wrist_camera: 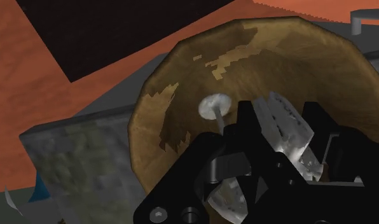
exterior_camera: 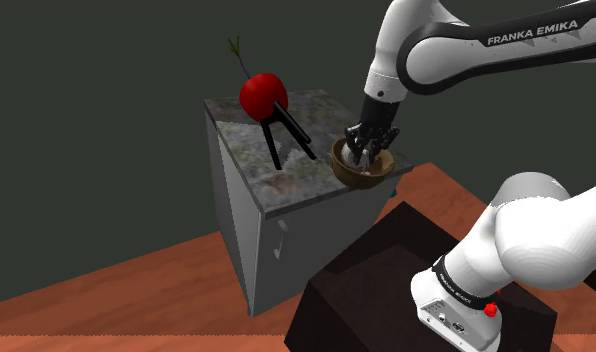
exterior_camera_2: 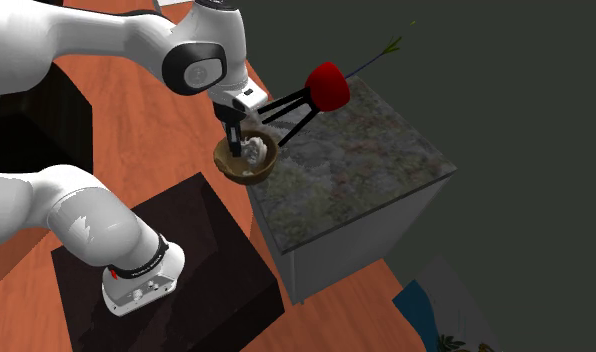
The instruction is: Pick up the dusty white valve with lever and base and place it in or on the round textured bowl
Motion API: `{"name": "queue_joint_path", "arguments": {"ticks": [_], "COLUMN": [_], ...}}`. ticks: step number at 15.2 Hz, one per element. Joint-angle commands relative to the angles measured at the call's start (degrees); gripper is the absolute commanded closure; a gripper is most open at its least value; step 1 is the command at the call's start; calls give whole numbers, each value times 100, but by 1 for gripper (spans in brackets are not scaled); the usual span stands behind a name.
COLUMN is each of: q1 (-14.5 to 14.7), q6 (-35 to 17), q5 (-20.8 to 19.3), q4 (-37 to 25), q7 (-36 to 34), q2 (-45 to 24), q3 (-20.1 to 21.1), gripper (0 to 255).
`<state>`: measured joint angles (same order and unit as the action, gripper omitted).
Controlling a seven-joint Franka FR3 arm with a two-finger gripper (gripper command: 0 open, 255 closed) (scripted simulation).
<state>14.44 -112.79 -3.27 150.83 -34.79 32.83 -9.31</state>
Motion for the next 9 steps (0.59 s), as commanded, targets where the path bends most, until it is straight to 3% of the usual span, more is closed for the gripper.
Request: {"name": "queue_joint_path", "arguments": {"ticks": [1, 9], "q1": [-2, 4], "q6": [-1, 601], "q5": [-2, 20], "q4": [6, -416], "q7": [2, -21], "q2": [-7, 174], "q3": [-3, 45], "gripper": [255, 255]}}
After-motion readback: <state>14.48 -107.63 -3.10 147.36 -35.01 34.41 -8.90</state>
